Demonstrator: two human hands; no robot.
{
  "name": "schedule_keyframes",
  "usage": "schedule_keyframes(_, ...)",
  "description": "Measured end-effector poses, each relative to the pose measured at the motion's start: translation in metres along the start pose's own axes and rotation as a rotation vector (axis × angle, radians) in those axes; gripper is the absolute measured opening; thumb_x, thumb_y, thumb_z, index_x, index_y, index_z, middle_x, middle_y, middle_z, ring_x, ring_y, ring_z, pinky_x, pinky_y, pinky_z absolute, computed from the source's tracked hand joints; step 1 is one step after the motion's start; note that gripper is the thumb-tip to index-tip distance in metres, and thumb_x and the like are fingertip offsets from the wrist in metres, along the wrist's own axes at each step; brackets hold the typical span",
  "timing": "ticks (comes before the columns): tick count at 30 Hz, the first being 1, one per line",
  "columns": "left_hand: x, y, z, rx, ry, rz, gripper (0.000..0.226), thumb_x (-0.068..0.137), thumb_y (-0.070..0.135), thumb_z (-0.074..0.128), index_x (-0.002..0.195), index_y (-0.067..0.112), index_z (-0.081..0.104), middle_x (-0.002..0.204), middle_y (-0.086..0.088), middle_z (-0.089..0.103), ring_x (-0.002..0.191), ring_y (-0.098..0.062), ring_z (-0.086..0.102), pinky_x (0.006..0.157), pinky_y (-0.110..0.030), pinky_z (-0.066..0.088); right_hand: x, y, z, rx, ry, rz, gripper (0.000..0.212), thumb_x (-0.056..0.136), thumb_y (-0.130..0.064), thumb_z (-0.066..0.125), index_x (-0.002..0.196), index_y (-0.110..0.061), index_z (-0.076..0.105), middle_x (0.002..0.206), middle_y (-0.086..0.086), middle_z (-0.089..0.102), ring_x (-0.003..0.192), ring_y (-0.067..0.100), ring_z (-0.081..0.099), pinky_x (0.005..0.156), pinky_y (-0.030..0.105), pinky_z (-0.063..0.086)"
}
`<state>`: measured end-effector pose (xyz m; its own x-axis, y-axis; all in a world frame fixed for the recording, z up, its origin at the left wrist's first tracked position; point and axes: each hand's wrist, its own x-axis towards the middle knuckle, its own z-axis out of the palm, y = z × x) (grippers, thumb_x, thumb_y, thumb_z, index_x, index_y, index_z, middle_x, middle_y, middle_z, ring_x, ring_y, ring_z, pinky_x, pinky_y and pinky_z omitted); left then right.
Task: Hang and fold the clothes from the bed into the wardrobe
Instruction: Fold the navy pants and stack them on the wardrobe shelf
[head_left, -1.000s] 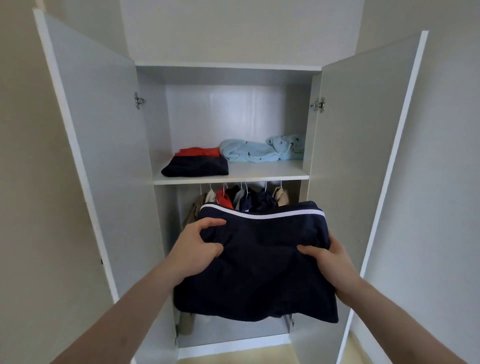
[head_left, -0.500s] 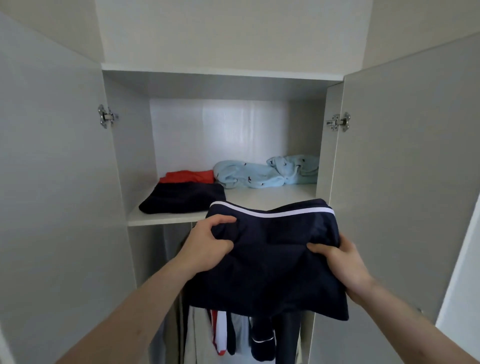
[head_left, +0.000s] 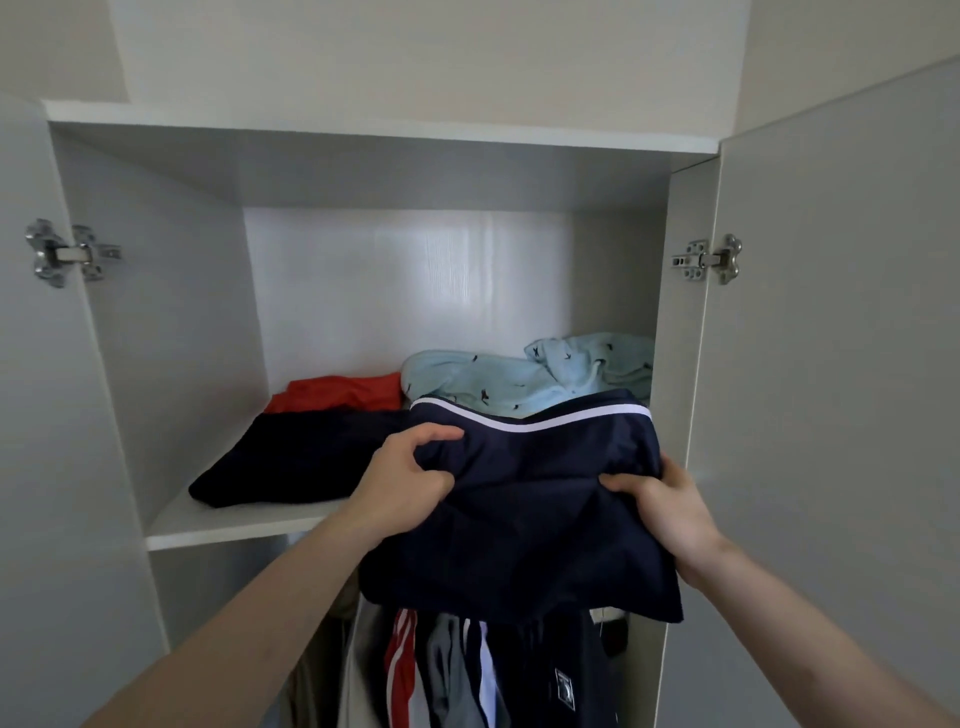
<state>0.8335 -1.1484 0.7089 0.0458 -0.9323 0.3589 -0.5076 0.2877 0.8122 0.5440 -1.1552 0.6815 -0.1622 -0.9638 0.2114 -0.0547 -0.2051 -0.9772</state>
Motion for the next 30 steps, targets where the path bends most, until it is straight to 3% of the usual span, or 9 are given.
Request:
schedule_keyframes(5, 0.072, -0.002, 0.02, -0.01, 0.059, -0.026, 0.06, 0.068, -0.002, 0.064, 0.113, 0.036, 0.072, 0.109, 0.004, 0.07, 0.078, -0.014, 0.069, 0.067, -0.026, 0.056, 0.091, 0.003, 0.007, 0.028, 0.004, 0.014, 0.037, 0.076, -0.006, 0.076, 0.109, -0.022, 0.07, 0.091, -0.004, 0.08, 0.087, 0.018, 0.075, 0.073, 0.032, 0.056)
schedule_keyframes(10, 0.136, -0.011, 0.034, 0.02, 0.1, -0.066, 0.06, 0.067, -0.003, 0.068, 0.116, 0.032, 0.072, 0.107, 0.008, 0.068, 0.079, 0.007, 0.059, 0.061, -0.006, 0.046, 0.173, 0.003, 0.021, -0.017, -0.027, 0.015, 0.034, 0.076, -0.006, 0.075, 0.105, -0.024, 0.072, 0.09, -0.005, 0.078, 0.085, 0.014, 0.072, 0.065, 0.028, 0.051)
schedule_keyframes(14, 0.173, -0.018, 0.04, 0.049, 0.117, -0.111, 0.06, 0.067, -0.002, 0.069, 0.117, 0.031, 0.071, 0.105, 0.001, 0.069, 0.077, -0.011, 0.065, 0.065, -0.023, 0.053, 0.22, 0.007, 0.032, -0.09, -0.045, 0.01, 0.028, 0.076, -0.008, 0.074, 0.1, -0.023, 0.071, 0.096, 0.001, 0.076, 0.091, 0.021, 0.07, 0.076, 0.034, 0.055)
schedule_keyframes(16, 0.191, -0.024, 0.043, 0.078, 0.123, -0.112, 0.063, 0.067, 0.0, 0.069, 0.122, 0.031, 0.068, 0.108, -0.004, 0.069, 0.072, -0.016, 0.064, 0.062, -0.022, 0.05, 0.24, 0.012, 0.037, -0.145, -0.041, 0.001, 0.031, 0.075, -0.013, 0.076, 0.104, -0.022, 0.07, 0.099, 0.001, 0.075, 0.094, 0.023, 0.069, 0.086, 0.038, 0.056)
schedule_keyframes(20, 0.216, -0.043, 0.048, 0.169, 0.061, -0.136, 0.077, 0.071, 0.003, 0.07, 0.142, 0.028, 0.053, 0.119, -0.003, 0.062, 0.084, -0.014, 0.062, 0.064, -0.014, 0.048, 0.27, 0.028, 0.046, -0.208, -0.057, 0.04, 0.038, 0.077, -0.015, 0.077, 0.114, -0.02, 0.068, 0.101, -0.001, 0.073, 0.087, 0.013, 0.065, 0.069, 0.027, 0.049)
schedule_keyframes(23, 0.222, -0.064, 0.058, 0.284, -0.08, -0.173, 0.09, 0.077, 0.009, 0.072, 0.155, 0.022, 0.031, 0.139, -0.001, 0.046, 0.112, -0.016, 0.054, 0.087, -0.018, 0.046, 0.278, 0.044, 0.05, -0.403, -0.077, 0.08, 0.053, 0.081, -0.017, 0.075, 0.132, -0.019, 0.057, 0.118, 0.007, 0.068, 0.093, 0.018, 0.062, 0.079, 0.029, 0.047)
schedule_keyframes(26, 0.217, -0.082, 0.065, 0.596, -0.085, -0.207, 0.097, 0.083, 0.031, 0.072, 0.159, 0.024, 0.013, 0.159, -0.013, 0.015, 0.136, -0.037, 0.037, 0.107, -0.037, 0.042, 0.274, 0.056, 0.056, -0.757, -0.059, -0.004, 0.09, 0.083, -0.025, 0.072, 0.159, -0.022, 0.023, 0.155, 0.011, 0.04, 0.134, 0.031, 0.047, 0.107, 0.039, 0.041)
schedule_keyframes(28, 0.21, -0.092, 0.073, 0.799, -0.034, -0.065, 0.091, 0.085, 0.046, 0.067, 0.159, 0.027, 0.016, 0.164, -0.008, 0.01, 0.143, -0.036, 0.026, 0.114, -0.043, 0.036, 0.265, 0.062, 0.067, -0.877, -0.037, -0.229, 0.088, 0.086, -0.032, 0.069, 0.16, -0.027, 0.022, 0.16, 0.003, 0.032, 0.144, 0.03, 0.035, 0.117, 0.045, 0.032)
schedule_keyframes(30, 0.202, -0.103, 0.085, 0.817, -0.095, 0.026, 0.081, 0.089, 0.059, 0.056, 0.158, 0.033, 0.023, 0.167, -0.003, 0.013, 0.151, -0.028, 0.017, 0.123, -0.043, 0.022, 0.255, 0.072, 0.078, -0.886, -0.15, -0.333, 0.075, 0.09, -0.043, 0.065, 0.156, -0.031, 0.033, 0.161, -0.001, 0.033, 0.146, 0.025, 0.032, 0.121, 0.045, 0.025)
